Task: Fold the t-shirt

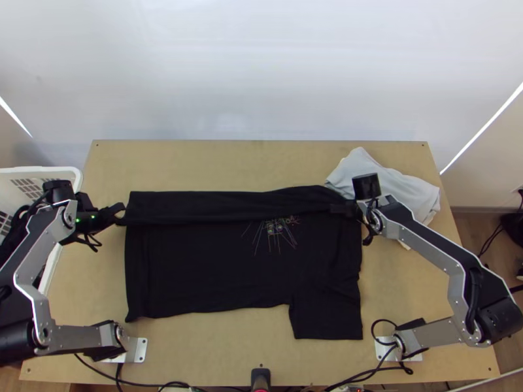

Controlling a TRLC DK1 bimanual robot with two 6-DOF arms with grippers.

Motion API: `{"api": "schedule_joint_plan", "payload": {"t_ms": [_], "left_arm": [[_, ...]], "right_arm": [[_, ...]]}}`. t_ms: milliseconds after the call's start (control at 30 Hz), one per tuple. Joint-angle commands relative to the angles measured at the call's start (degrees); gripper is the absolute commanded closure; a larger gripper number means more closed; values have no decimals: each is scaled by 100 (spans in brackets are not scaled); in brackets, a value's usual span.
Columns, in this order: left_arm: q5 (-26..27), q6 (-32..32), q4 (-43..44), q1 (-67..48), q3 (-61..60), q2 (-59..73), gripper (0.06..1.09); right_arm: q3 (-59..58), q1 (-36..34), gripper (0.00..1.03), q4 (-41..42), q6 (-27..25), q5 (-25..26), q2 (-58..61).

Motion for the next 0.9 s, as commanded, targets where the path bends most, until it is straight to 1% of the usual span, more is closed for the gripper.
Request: {"api": "schedule_joint_plan", "payload": {"t_ms": [0,33,67,100,167,233,300,333,367,400,467,533,567,633,767,800,867], "left_arm": [[10,160,23,-352,-140,-452,10],[10,125,76,-344,-148,-584,10],[18,142,49,-344,-175,-733,10],[62,151,40,-317,-184,-891,10],[194,142,23,-212,-228,-1181,10],[388,151,23,-80,-315,-1419,10],[484,125,32,-18,-377,-1507,10],[484,98,40,-10,-412,-1515,10],[475,28,58,-1,-430,-1515,10],[484,-51,58,-1,-439,-1515,10],[484,-306,76,-10,-439,-1498,10],[528,-666,40,-18,-430,-1454,10],[528,-781,49,-18,-439,-1454,10],[537,-895,32,-45,-439,-1480,10],[537,-992,-12,-89,-465,-1673,10],[528,-1027,-56,-89,-465,-1709,10],[528,-1062,-144,-98,-456,-1814,10]], "right_arm": [[1,39,19,-393,56,-8,-384],[28,31,13,-701,65,-8,-639],[36,39,9,-1061,73,-17,-982],[1,75,9,-1421,170,-26,-1378],[-175,215,10,-2177,548,-26,-2186],[-403,514,18,-2942,838,-43,-2810],[-711,866,19,-3531,1286,-87,-3355],[-887,971,19,-3742,1594,-219,-3610],[-1080,997,19,-3961,1831,-527,-3847],[-1291,989,19,-4084,1963,-799,-4102],[-1669,1085,19,-4251,2051,-1204,-4489],[-1827,1340,19,-4594,2411,-1582,-4542],[-1862,1437,18,-4673,2473,-1801,-4542],[-1994,1367,15,-4594,2543,-1854,-4673],[-2196,1191,16,-4199,2411,-2188,-4612],[-2231,1156,19,-4102,2385,-2329,-4586],[-2284,989,37,-4014,2350,-2399,-4559]]}}
